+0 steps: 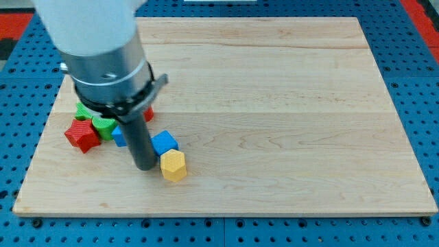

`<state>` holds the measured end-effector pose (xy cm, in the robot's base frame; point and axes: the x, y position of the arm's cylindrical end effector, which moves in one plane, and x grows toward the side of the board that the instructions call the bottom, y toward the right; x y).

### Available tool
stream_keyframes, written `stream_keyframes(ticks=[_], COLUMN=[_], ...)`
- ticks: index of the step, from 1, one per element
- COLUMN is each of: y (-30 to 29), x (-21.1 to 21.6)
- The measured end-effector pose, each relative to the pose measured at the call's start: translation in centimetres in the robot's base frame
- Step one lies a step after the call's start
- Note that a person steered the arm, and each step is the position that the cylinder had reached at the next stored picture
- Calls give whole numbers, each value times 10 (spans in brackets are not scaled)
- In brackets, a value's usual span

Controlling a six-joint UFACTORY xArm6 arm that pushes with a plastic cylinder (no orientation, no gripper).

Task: Push the yellow hexagon towards the bottom right of the board

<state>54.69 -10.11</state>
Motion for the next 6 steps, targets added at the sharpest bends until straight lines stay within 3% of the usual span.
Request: stream_keyframes(ticks=[1,3,5,6], y=[63,41,206,216], x=[2,30,19,21])
